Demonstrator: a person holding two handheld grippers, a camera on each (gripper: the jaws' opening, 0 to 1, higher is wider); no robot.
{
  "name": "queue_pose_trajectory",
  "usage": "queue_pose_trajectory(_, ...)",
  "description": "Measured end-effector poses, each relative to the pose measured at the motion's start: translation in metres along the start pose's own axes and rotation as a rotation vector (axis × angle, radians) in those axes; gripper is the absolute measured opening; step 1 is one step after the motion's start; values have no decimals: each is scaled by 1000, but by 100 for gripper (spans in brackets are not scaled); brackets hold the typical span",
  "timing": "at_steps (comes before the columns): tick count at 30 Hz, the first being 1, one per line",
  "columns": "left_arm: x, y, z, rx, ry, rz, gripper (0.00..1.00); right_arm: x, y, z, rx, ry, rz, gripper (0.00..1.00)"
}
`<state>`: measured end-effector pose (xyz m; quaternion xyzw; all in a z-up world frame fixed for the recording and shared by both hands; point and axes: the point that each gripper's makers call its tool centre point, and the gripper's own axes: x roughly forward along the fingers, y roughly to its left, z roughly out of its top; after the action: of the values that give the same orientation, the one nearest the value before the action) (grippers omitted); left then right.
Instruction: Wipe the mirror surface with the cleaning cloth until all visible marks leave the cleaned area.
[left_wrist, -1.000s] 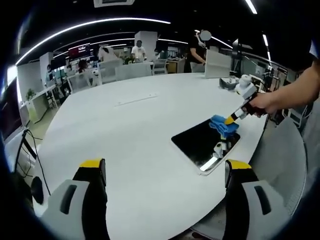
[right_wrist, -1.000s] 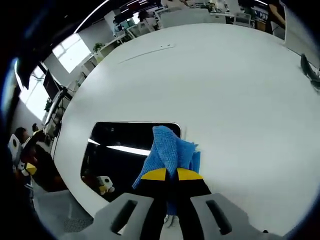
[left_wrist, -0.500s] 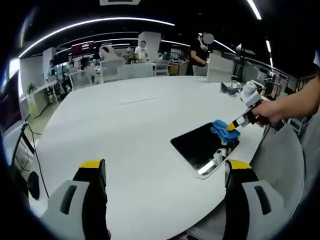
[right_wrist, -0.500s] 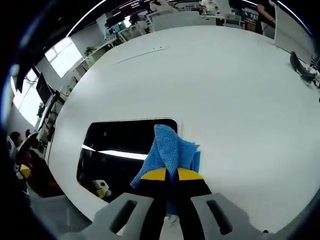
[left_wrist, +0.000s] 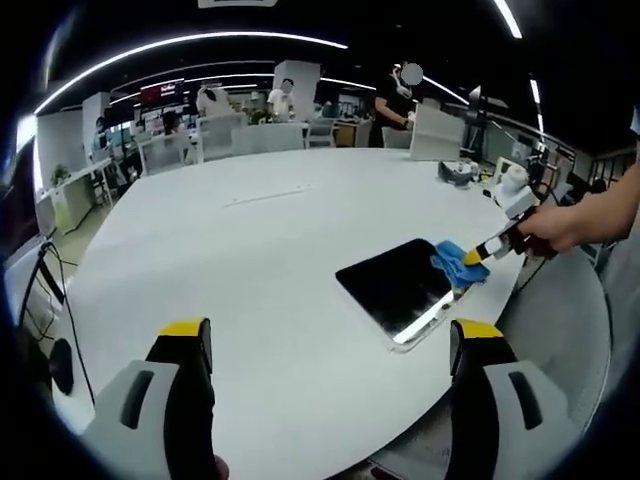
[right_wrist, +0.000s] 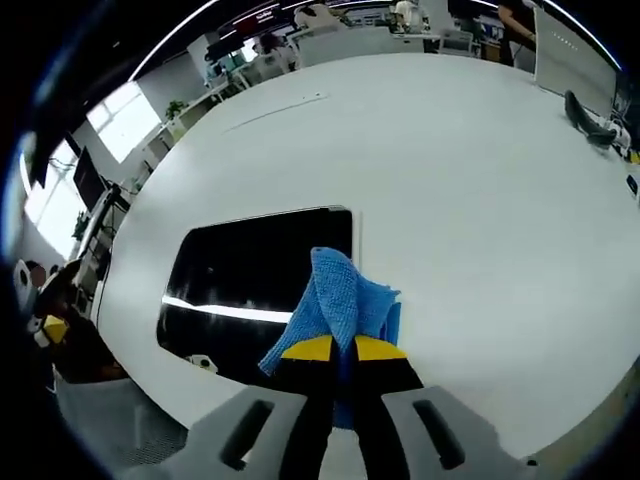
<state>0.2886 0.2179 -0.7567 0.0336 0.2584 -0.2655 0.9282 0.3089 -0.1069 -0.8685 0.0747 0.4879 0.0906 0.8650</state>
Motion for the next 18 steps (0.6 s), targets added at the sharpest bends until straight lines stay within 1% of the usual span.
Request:
queue_pose_trajectory(6,-2,2,-1,1,2,0,99,-5,1,-7,-10,7,3,0)
queue_pose_trajectory(11,-3,4,-5,2,9,1,99,-8,1,-12,-18,25,5,0)
queue_pose_trajectory(15,-3,3,-7,6,12,-4,99,-7,0,-12,1,20,6,0)
queue_pose_trajectory(16,-3,3,-7,8,13,-5,99,-6,-1,-12,23,25,-4,0)
queue_pose_trajectory(18,-2,3,-7,11,12,-8,99,-6,1,-12,13,29,-8,0)
